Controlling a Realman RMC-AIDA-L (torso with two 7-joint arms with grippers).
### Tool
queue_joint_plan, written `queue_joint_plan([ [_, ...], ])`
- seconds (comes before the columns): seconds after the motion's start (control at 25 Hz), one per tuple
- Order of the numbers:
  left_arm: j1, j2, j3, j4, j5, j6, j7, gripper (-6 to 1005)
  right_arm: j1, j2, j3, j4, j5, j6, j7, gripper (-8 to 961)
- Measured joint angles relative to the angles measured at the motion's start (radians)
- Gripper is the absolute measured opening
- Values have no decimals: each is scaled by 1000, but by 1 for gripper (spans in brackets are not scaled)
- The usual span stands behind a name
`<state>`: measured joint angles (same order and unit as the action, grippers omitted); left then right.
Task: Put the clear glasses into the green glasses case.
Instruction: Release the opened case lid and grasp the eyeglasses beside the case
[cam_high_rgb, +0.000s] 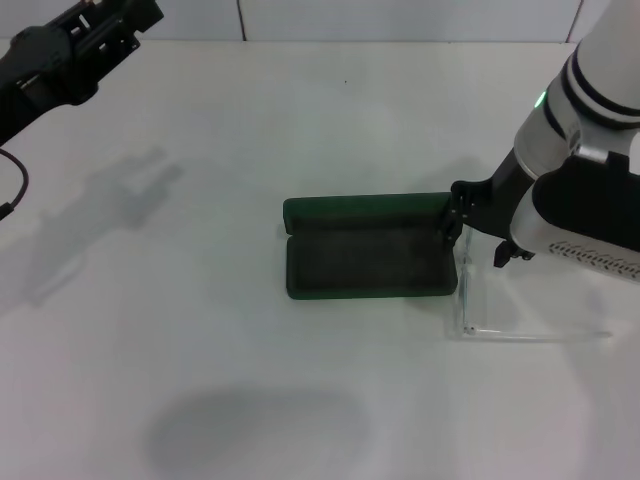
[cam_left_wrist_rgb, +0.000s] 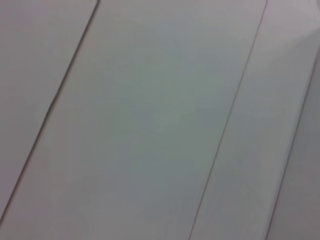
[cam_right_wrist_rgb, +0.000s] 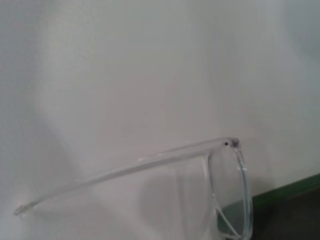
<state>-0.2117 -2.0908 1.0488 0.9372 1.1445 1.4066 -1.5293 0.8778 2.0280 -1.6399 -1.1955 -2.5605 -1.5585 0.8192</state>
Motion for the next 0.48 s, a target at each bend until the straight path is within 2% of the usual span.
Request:
queue_joint_plan([
  [0.48,4,0,1,-23,-10,12,15,427,11,0,-12,56,16,31,-24,560],
])
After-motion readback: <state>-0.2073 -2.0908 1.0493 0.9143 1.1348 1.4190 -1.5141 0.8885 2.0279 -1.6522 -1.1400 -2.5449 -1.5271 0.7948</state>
